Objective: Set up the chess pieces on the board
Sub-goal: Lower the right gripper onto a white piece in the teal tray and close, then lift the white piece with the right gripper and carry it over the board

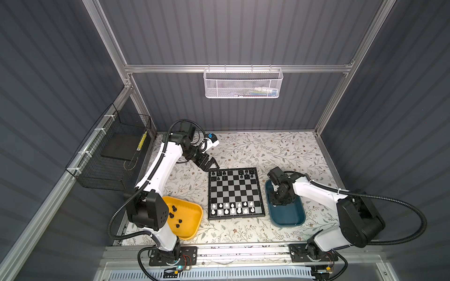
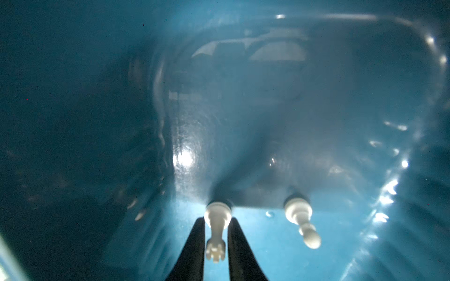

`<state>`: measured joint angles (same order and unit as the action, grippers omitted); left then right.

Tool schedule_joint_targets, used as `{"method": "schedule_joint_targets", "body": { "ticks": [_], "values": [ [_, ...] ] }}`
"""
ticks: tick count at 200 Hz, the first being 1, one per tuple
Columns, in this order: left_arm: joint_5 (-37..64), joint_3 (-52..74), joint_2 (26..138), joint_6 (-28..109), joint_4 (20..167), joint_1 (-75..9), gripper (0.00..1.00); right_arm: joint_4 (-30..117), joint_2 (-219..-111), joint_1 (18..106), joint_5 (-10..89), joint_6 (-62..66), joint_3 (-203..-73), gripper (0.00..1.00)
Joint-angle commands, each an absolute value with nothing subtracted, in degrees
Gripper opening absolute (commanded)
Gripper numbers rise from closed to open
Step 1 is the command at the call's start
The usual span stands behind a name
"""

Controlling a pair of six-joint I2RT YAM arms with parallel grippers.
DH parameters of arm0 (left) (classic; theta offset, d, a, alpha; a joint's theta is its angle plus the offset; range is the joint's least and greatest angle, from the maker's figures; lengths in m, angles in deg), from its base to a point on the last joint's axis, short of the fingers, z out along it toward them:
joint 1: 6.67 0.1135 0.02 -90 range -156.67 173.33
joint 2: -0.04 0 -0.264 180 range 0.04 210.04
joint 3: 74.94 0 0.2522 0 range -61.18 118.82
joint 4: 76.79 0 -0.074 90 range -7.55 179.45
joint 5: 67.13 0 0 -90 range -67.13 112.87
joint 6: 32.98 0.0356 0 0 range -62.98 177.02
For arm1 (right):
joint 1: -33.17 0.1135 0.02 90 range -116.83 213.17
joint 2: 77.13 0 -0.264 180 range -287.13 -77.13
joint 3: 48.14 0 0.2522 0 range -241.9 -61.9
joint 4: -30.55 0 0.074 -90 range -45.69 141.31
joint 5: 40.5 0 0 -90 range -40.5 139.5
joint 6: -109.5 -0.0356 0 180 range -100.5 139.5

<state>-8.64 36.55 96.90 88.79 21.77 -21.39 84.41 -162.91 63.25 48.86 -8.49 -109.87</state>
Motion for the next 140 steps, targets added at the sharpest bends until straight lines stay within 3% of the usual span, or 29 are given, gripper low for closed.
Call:
{"method": "schedule_joint_targets", "body": {
  "ticks": [1,140],
  "values": [
    [-8.7,35.9,94.9,89.4,21.2,-21.8,0.99,84.6,-163.5,63.1,49.4,-8.0,-109.1,0.21],
    [-8.4,35.7,94.7,89.3,21.5,-21.8,1.0,84.7,-163.6,63.1,49.6,-7.7,-109.2,0.15]
  ]
}}
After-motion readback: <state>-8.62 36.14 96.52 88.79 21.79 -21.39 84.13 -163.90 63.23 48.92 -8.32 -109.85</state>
